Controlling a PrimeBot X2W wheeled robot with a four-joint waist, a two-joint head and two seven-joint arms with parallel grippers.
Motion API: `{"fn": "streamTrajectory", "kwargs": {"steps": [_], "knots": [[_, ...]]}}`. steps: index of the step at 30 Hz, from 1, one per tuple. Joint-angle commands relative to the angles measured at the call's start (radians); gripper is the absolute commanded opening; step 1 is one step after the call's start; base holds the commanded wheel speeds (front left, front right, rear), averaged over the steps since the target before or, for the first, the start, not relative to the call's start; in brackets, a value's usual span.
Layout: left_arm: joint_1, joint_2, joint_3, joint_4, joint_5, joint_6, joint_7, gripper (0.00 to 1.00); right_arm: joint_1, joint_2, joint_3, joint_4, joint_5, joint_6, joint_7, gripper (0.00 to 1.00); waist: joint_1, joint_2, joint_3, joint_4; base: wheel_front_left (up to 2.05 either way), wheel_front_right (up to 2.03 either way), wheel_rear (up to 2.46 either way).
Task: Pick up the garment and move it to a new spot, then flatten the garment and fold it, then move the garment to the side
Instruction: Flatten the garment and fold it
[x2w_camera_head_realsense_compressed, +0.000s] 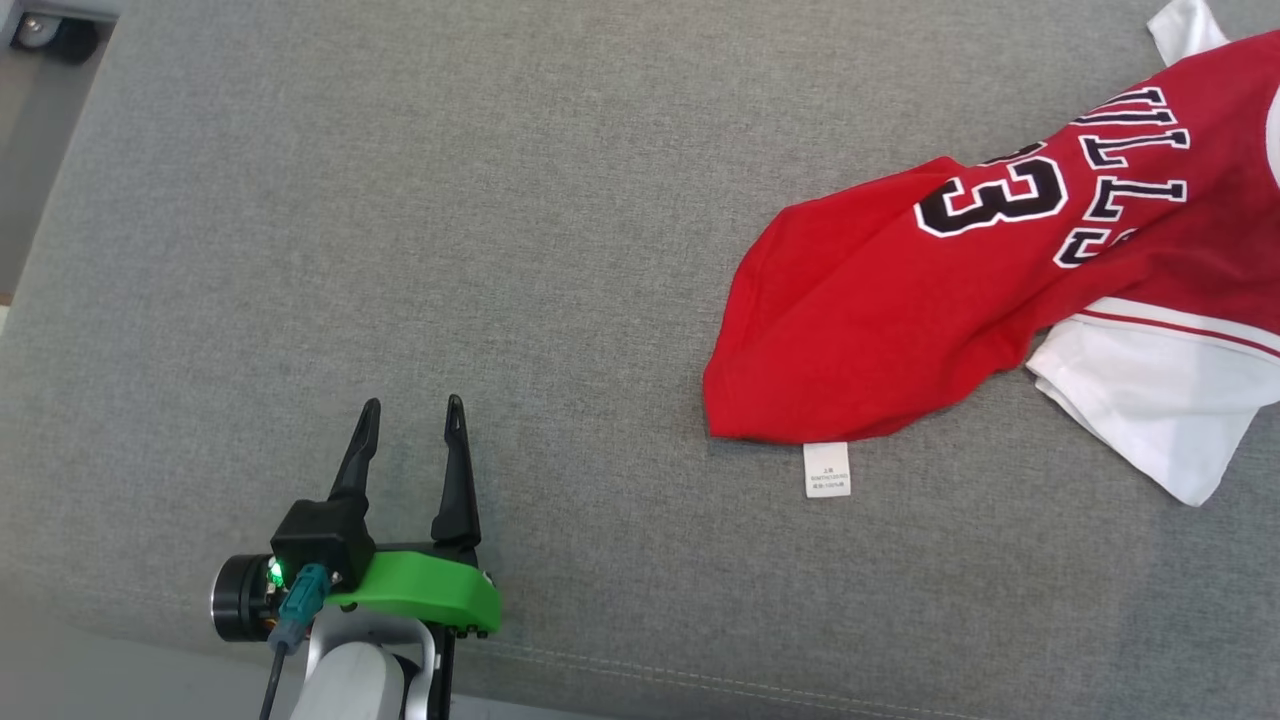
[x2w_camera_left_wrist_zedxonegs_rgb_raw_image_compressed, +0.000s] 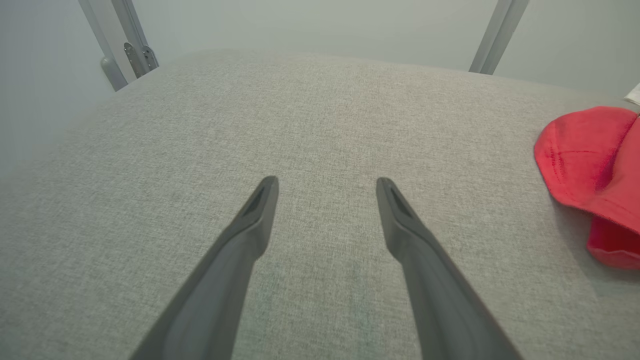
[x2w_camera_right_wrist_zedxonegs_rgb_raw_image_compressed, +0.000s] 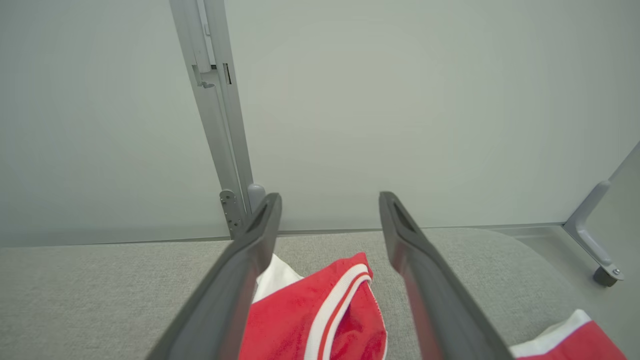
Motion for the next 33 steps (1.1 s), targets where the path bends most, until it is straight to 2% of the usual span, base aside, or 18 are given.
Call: {"fn": "streamTrajectory", "kwargs": {"steps": [1,5,9,13,14,18,21,22,28,33], "knots": [[0.002,0.003,0.003,0.000,0.005,-0.001,0.000,1.00,0.035,0.029,0.027,-0.014,-0.003,-0.001,-0.003,1.00,0.0000,-0.0001,-0.014,-0.019,0.00,0.00,0.00],[0.012,0.003,0.008,0.005,0.008,-0.003,0.000,1.00,0.087,0.112,0.193,-0.088,0.070,-0.002,-0.003,1.00,0.0000,-0.0001,-0.039,-0.040,0.00,0.00,0.00],[0.022,0.003,0.016,0.009,0.011,-0.004,0.000,1.00,0.178,0.159,0.436,-0.199,0.210,-0.002,0.048,1.00,0.0000,-0.0001,-0.065,-0.054,0.00,0.00,0.00],[0.021,0.003,0.016,0.010,0.010,-0.007,0.000,1.00,0.271,0.116,0.688,-0.380,0.393,-0.002,0.159,1.00,0.0000,-0.0001,-0.078,-0.058,0.00,0.00,0.00],[0.021,0.003,0.016,0.010,0.010,-0.007,0.000,1.00,0.271,0.116,0.688,-0.380,0.393,-0.002,0.159,1.00,0.0000,-0.0001,-0.078,-0.058,0.00,0.00,0.00],[0.008,0.003,0.006,0.008,-0.001,-0.007,0.000,1.00,0.319,0.014,0.921,-0.556,0.548,-0.002,0.276,1.00,0.0000,-0.0001,-0.074,-0.045,0.00,0.00,0.00],[-0.002,0.003,-0.004,0.007,-0.011,-0.005,0.000,1.00,0.304,-0.061,1.063,-0.636,0.634,-0.001,0.341,1.00,0.0000,-0.0001,-0.065,-0.020,0.00,0.00,0.00],[-0.007,0.003,-0.009,0.006,-0.021,0.000,0.000,1.00,0.285,-0.092,1.139,-0.672,0.690,-0.001,0.374,1.00,0.0000,-0.0001,-0.061,-0.001,0.00,0.00,0.00],[-0.005,0.003,-0.022,0.004,-0.040,0.010,0.000,1.00,0.213,-0.171,1.341,-0.730,0.801,-0.002,0.463,1.00,0.0000,-0.0001,-0.055,0.052,0.00,0.00,0.00],[-0.007,0.003,-0.034,0.000,-0.056,0.016,0.000,1.00,0.147,-0.182,1.450,-0.711,0.843,-0.002,0.491,1.00,0.0000,-0.0001,-0.047,0.083,0.00,0.00,0.00]]}}
